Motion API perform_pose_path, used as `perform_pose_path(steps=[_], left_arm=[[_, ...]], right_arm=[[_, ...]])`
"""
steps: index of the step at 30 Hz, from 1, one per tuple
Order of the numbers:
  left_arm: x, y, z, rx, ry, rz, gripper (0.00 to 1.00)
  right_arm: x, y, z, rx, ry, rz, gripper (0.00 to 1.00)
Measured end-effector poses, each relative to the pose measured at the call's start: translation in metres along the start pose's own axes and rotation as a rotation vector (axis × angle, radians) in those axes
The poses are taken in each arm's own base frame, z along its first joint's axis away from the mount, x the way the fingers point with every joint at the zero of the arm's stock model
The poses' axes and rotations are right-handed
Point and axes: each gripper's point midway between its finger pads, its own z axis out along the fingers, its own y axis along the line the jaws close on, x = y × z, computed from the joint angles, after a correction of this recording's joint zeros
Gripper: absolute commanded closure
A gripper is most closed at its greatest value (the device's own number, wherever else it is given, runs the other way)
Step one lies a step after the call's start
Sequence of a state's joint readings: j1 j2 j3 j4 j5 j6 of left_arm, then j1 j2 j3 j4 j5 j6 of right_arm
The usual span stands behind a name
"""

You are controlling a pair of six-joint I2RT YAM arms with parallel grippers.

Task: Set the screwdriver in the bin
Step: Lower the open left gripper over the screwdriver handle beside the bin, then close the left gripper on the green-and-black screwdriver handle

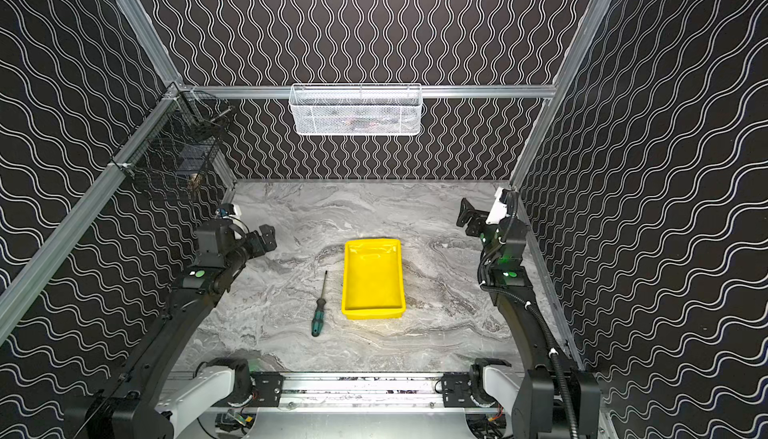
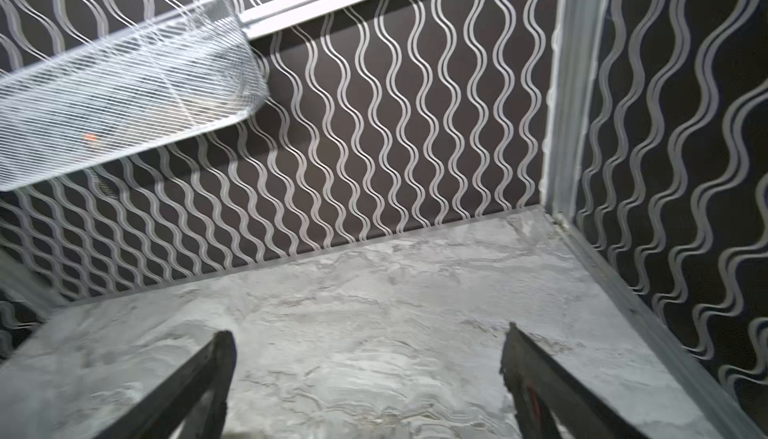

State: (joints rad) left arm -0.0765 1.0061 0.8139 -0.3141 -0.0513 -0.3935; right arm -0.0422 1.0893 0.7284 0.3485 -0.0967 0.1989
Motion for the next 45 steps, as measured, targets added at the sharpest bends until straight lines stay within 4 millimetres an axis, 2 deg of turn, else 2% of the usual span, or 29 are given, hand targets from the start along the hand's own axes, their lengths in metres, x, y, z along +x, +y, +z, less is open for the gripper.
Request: perform_pose_path(steps=[3,8,13,18,23,28,34,45], left_arm=[[0.028,-0.008,-0.007,0.016,0.106,-0.018,0.01],[0.092,-0.034,-0.021,0.051,0.316,0.016,0.01],[0.155,-0.043,-0.037,0.065,0.502,0.052,0.04],[0.194,-0.048,-0.043,0.07,0.62,0.086,0.13],[0.22,-0.058,-0.041,0.065,0.701,0.149,0.15],[0.239,-0.069,-0.036,0.067,0.748,0.213,0.16],[0.251,-0.074,-0.026,0.052,0.768,0.235,0.22],[0.262,-0.067,-0.015,-0.008,0.785,0.253,0.33]], right_arm=[[0.0,0.013,-0.003,-0.059,0.044,0.024,0.0],[0.011,0.025,-0.001,-0.106,0.172,0.085,0.0],[0.04,0.038,-0.007,-0.138,0.338,0.126,0.0],[0.067,0.04,-0.019,-0.146,0.439,0.121,0.0],[0.09,0.035,-0.02,-0.135,0.5,0.115,0.0],[0.095,0.034,-0.017,-0.136,0.52,0.115,0.0],[0.096,0.034,-0.017,-0.136,0.523,0.114,0.0],[0.1,0.034,-0.015,-0.14,0.531,0.117,0.0]])
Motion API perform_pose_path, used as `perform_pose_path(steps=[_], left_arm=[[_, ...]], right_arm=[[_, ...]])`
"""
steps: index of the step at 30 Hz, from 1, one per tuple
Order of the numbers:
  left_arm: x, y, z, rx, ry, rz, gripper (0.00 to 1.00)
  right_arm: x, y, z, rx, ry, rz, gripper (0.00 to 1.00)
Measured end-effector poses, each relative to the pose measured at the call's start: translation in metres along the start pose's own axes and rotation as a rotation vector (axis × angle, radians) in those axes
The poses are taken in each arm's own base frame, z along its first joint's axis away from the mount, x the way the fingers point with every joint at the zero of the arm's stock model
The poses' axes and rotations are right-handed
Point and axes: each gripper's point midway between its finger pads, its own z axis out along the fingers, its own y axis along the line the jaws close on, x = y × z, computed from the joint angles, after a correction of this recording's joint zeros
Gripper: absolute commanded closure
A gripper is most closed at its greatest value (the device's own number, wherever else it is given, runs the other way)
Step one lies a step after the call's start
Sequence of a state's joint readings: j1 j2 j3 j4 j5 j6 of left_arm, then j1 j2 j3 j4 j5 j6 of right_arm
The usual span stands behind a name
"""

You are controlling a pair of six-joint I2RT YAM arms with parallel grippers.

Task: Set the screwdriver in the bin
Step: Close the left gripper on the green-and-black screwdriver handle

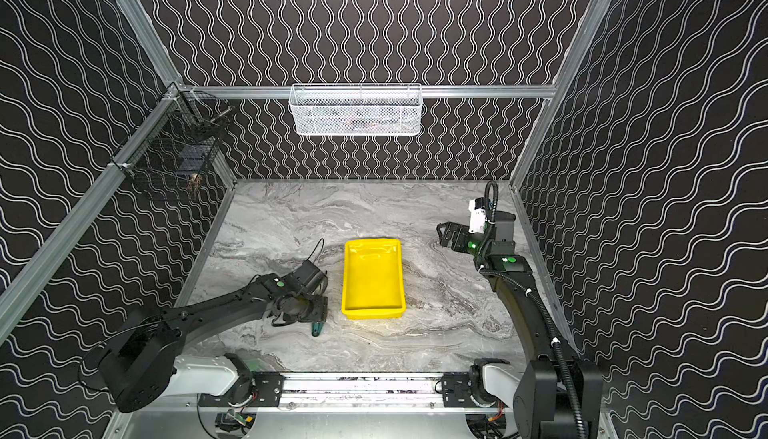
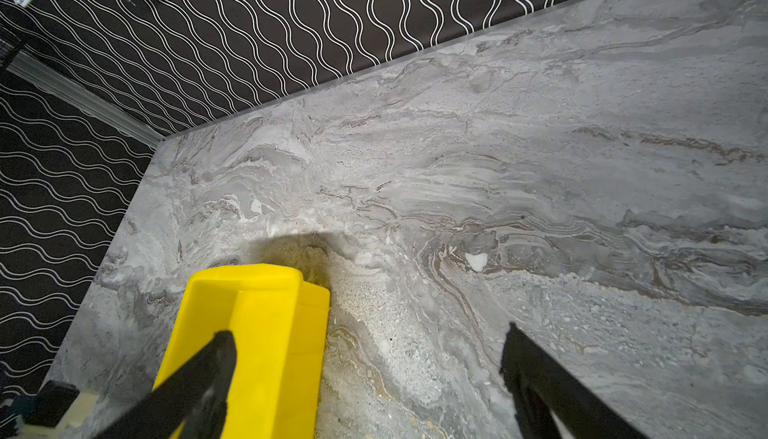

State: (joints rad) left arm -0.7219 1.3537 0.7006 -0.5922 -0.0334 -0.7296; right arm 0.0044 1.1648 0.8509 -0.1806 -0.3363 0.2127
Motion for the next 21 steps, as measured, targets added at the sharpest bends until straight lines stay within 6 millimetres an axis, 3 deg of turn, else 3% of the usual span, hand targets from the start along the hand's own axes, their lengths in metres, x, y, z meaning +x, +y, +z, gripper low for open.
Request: perform_pose_path(steps=[17,21], left_arm=[[-0.004,-0.007,0.017,-0.021,0.019,0.013,0.49],[-0.008,-0.011,0.018,-0.021,0.019,0.017,0.63]], right_arm=[[0.003,0.006,0.004,-0.045,0.014,0.012,0.0],[0.003,0.006,0.006,-0.048,0.014,0.012,0.0]])
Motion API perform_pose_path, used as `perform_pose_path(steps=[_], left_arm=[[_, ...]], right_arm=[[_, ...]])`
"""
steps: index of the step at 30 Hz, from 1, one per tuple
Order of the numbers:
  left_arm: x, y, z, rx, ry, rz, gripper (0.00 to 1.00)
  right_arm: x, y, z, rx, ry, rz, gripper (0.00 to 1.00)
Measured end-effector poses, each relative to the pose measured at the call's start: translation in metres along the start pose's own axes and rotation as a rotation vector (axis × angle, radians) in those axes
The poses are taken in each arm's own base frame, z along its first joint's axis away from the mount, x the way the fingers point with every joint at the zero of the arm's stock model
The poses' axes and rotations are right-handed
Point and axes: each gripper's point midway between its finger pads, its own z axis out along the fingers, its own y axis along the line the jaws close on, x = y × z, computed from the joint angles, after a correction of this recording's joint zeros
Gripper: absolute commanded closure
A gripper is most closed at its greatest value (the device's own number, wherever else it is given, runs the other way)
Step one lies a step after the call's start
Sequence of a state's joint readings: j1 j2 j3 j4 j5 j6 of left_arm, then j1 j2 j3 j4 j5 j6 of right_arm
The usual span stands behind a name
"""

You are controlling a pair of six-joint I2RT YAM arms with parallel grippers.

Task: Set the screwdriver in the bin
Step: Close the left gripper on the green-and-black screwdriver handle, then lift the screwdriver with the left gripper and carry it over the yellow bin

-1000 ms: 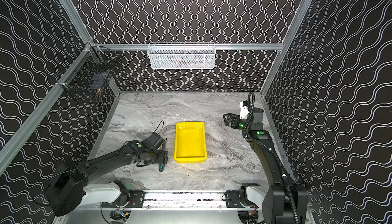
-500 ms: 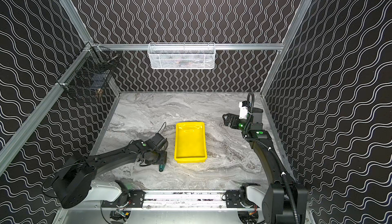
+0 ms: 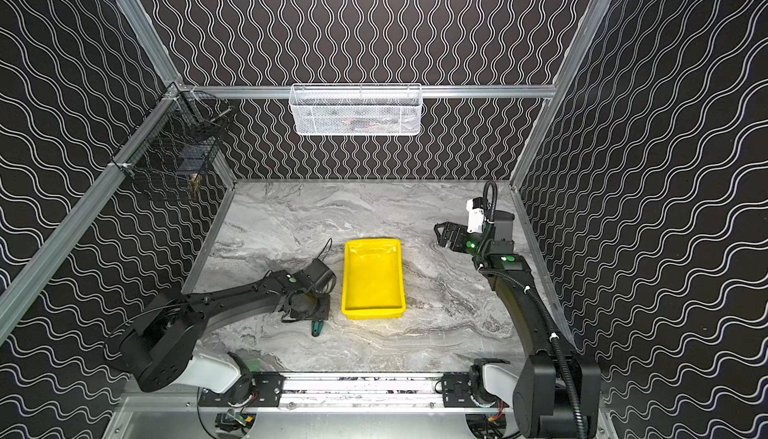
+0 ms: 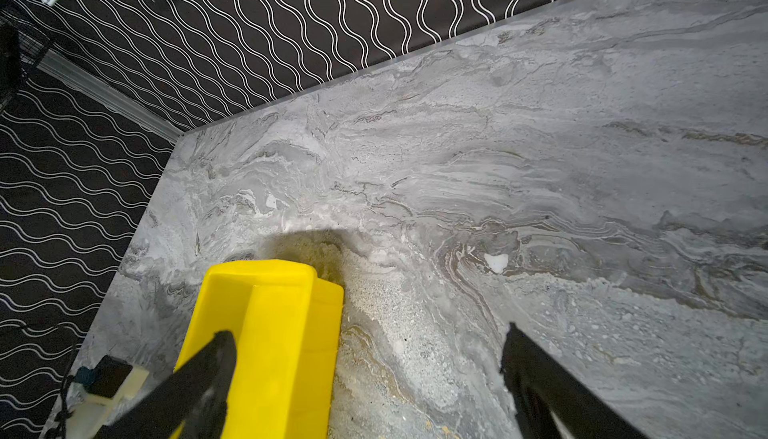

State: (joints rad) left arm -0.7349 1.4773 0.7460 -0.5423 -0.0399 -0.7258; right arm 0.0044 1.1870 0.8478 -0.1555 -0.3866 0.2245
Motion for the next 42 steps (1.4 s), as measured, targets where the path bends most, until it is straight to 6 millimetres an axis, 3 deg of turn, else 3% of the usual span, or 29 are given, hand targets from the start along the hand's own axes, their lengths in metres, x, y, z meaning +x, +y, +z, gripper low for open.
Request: perform_pose_path(steps=[3,10,31,36,42], left_arm=[[-0.002,-0.001,-0.001,-0.003,-0.001,0.002,0.69],[-0.006,0.0,-0.012,-0.014,-0.021,0.016,0.99],[-0.016,0.009,-0.059,-0.042,-0.091,0.034,1.0],[-0.031,-0.003,-0.083,-0.008,-0.135,0.048,1.0],[-0.064,-0.029,-0.117,0.039,-0.198,0.093,1.0]], right_arm=[[-0.001,0.001,0.0,-0.005,-0.003,0.001,0.0],[0.001,0.002,0.002,-0.014,0.005,0.004,0.0],[0.0,0.003,0.003,-0.022,0.004,0.017,0.0],[-0.001,0.004,0.002,-0.027,0.002,0.015,0.0],[-0.001,0.006,0.001,-0.033,0.002,0.015,0.0]])
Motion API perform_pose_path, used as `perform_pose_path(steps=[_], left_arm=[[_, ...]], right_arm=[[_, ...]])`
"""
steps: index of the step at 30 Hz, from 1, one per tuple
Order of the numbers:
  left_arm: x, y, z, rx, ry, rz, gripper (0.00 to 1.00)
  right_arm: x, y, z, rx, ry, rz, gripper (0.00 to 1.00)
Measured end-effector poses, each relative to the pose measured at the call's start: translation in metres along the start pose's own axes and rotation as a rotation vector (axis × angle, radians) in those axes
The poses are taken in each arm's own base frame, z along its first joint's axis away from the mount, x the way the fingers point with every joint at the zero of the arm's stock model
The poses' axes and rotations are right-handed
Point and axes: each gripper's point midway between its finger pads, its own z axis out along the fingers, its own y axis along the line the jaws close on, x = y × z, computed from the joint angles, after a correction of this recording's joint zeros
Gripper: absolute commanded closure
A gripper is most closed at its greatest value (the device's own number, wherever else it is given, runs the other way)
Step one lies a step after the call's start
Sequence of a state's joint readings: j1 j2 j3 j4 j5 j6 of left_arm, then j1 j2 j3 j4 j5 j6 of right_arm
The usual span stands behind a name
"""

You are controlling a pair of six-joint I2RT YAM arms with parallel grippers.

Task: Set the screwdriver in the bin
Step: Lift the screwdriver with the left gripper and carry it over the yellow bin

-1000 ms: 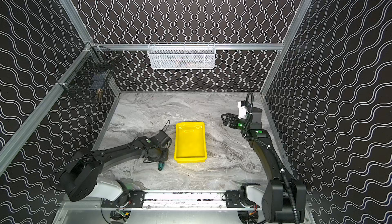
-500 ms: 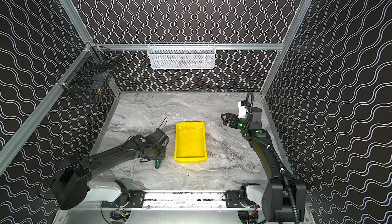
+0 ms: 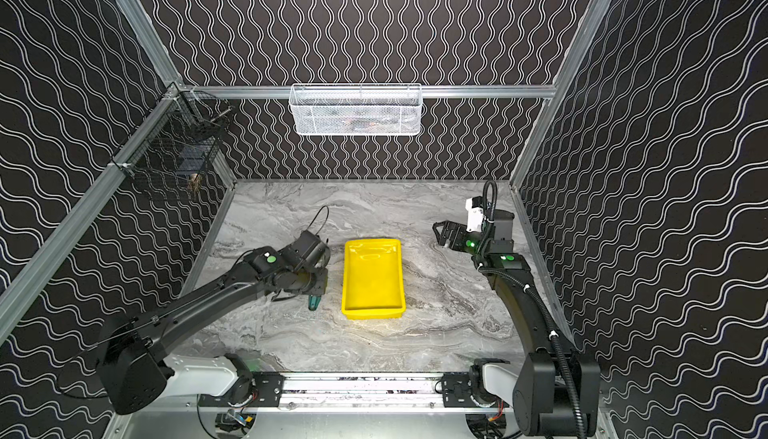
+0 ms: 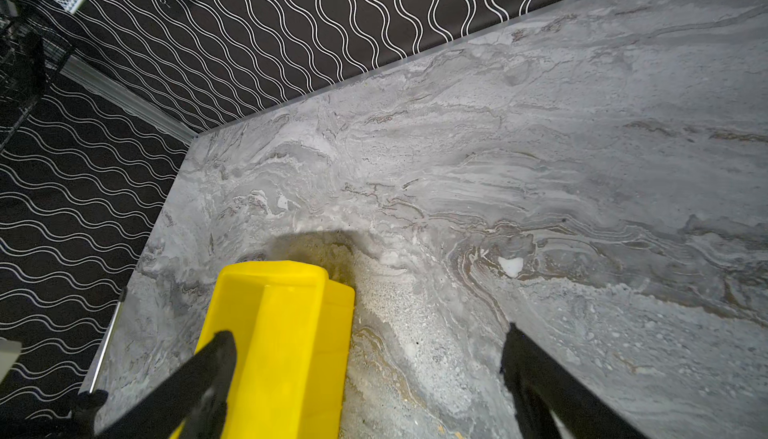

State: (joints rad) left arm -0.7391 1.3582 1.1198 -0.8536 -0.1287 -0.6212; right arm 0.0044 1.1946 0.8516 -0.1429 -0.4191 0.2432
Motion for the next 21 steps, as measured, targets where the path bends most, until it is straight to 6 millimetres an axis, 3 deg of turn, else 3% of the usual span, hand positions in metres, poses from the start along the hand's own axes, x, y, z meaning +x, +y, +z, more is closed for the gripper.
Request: perform_pose_path(steps=[6,12,16,21], left_arm=[[-0.037,-0.049,0.007,0.064,-0.014,0.103,1.0],[-0.055,-0.092,0.042,0.106,-0.006,0.188,1.0],[-0.042,-0.113,0.068,0.123,0.042,0.251,1.0],[-0.015,-0.119,0.096,0.107,0.106,0.294,1.0]], right_arm=[[-0.002,0.002,0.0,-0.009,-0.002,0.001,0.0],[-0.005,0.004,-0.002,-0.013,-0.011,-0.004,0.0],[-0.008,0.005,-0.003,-0.015,-0.018,-0.007,0.0],[-0.009,0.006,-0.004,-0.017,-0.024,-0.01,0.0]])
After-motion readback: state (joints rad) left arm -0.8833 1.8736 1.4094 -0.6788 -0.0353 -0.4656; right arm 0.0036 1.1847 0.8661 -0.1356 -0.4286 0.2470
